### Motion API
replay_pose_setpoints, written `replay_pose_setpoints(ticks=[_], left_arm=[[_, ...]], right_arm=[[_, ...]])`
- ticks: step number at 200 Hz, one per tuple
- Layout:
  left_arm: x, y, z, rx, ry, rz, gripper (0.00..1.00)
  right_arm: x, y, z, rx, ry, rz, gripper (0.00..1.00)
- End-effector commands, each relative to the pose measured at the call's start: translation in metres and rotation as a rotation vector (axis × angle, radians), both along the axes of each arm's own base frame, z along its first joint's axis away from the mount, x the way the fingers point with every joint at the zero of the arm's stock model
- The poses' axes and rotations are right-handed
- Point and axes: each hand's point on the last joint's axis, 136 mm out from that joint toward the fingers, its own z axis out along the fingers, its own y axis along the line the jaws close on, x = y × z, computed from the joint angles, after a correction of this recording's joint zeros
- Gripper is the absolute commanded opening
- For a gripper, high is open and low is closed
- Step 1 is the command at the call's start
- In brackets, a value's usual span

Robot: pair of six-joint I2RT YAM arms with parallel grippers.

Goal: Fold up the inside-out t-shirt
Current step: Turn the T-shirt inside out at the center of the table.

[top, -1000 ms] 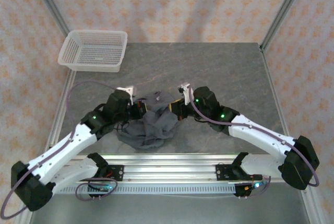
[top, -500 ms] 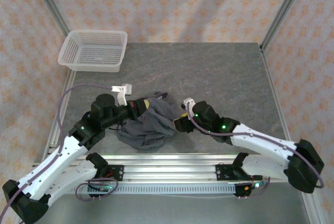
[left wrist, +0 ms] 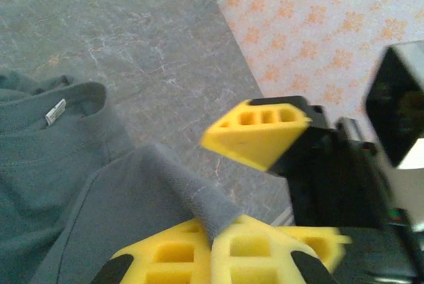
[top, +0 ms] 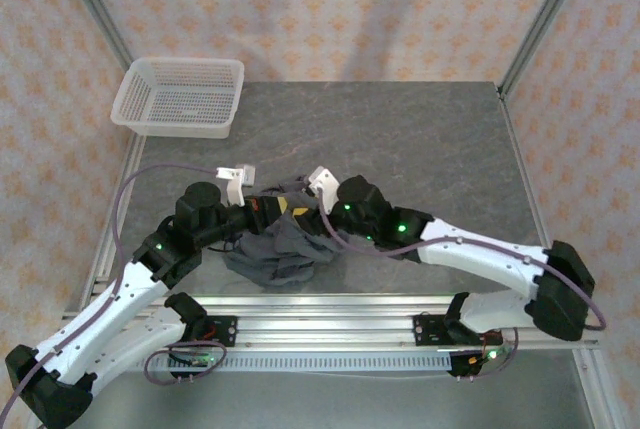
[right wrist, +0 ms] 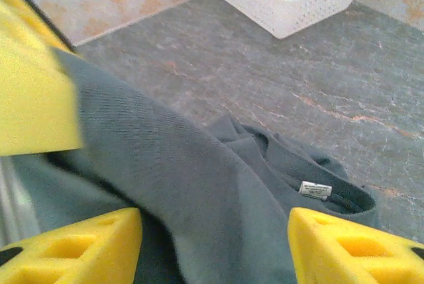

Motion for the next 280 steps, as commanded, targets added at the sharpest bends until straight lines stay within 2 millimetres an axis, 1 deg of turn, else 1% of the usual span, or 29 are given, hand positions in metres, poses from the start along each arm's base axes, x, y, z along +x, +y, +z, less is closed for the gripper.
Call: replay_pose_setpoints(ticks=[1,15,20,26,30,45,50,59,68,73,93,118,129,143,156,162,174,178,182,197,204,210,216,227,242,253,265,274,280], left_arm=[[-0.003,-0.001,0.011,-0.010,-0.053,-0.022,0.00],[-0.002,0.006,0.010,0.015,-0.053,0.013,0.00],[0.000,0.012,0.006,0.040,-0.046,0.046,0.00],[0.004,0.026,-0.001,0.088,-0.032,0.122,0.00],[0.008,0.038,-0.007,0.130,-0.016,0.185,0.00],[0.016,0.085,-0.032,0.310,0.030,0.407,0.00],[0.019,0.096,-0.038,0.364,0.029,0.449,0.00],[0.024,0.106,-0.049,0.443,0.020,0.491,0.00],[0.030,0.110,-0.060,0.491,0.028,0.507,0.00],[0.033,0.107,-0.065,0.520,0.024,0.489,0.00],[0.042,0.092,-0.082,0.536,0.053,0.429,0.00],[0.045,0.084,-0.091,0.519,0.072,0.404,0.26],[0.043,0.084,-0.090,0.517,0.066,0.398,0.32],[0.040,0.082,-0.081,0.499,0.035,0.376,0.33],[0.037,0.082,-0.075,0.485,0.025,0.369,0.29],[0.036,0.081,-0.073,0.477,0.025,0.364,0.27],[0.034,0.076,-0.072,0.465,0.038,0.339,0.26],[0.034,0.075,-0.072,0.463,0.044,0.331,0.26],[0.033,0.072,-0.072,0.461,0.049,0.320,0.26],[0.034,0.070,-0.078,0.482,0.066,0.303,0.32],[0.035,0.074,-0.084,0.507,0.086,0.323,0.41],[0.037,0.078,-0.088,0.522,0.114,0.343,0.45],[0.038,0.078,-0.094,0.525,0.160,0.349,0.46],[0.039,0.070,-0.103,0.490,0.249,0.324,0.46],[0.040,0.052,-0.112,0.464,0.318,0.245,0.44],[0.041,0.050,-0.121,0.497,0.341,0.223,0.40],[0.042,0.054,-0.131,0.539,0.360,0.227,0.34],[0.041,0.052,-0.136,0.561,0.360,0.196,0.28],[0.041,0.049,-0.138,0.556,0.362,0.182,0.26]], right_arm=[[0.015,0.010,0.003,-0.027,-0.071,-0.024,0.44],[0.014,0.013,-0.007,-0.048,-0.024,-0.014,0.15],[0.010,0.015,-0.009,-0.046,-0.006,0.004,0.08],[0.003,0.016,-0.009,-0.036,0.020,0.030,0.02],[-0.001,0.016,-0.007,-0.026,0.032,0.044,0.00],[-0.021,0.013,0.005,0.034,0.082,0.111,0.00],[-0.029,0.012,0.009,0.059,0.105,0.138,0.00],[-0.043,0.010,0.021,0.117,0.148,0.194,0.00],[-0.054,0.009,0.031,0.172,0.196,0.241,0.00],[-0.061,0.006,0.045,0.220,0.203,0.266,0.00],[-0.064,-0.004,0.069,0.347,0.250,0.275,0.00],[-0.052,-0.013,0.084,0.472,0.282,0.233,0.00],[-0.046,-0.015,0.085,0.488,0.291,0.210,0.00],[-0.035,-0.016,0.077,0.467,0.302,0.160,0.00],[-0.023,-0.017,0.065,0.426,0.315,0.091,0.00],[-0.019,-0.017,0.057,0.395,0.324,0.066,0.05],[-0.013,-0.014,0.036,0.302,0.333,0.006,0.10],[-0.011,-0.015,0.033,0.278,0.326,-0.022,0.12],[-0.008,-0.012,0.021,0.240,0.334,-0.056,0.13],[-0.006,-0.001,0.003,0.190,0.369,-0.119,0.14],[-0.009,0.007,-0.004,0.179,0.390,-0.117,0.15],[-0.013,0.013,-0.011,0.161,0.394,-0.108,0.19],[-0.015,0.016,-0.019,0.132,0.385,-0.112,0.25],[-0.007,0.009,-0.037,0.060,0.350,-0.189,0.36],[0.008,-0.011,-0.054,-0.002,0.315,-0.324,0.41],[0.010,-0.020,-0.056,-0.012,0.297,-0.359,0.42],[0.009,-0.025,-0.053,-0.003,0.291,-0.361,0.44],[0.007,-0.027,-0.053,0.001,0.289,-0.361,0.45],[0.006,-0.028,-0.052,0.004,0.289,-0.359,0.45]])
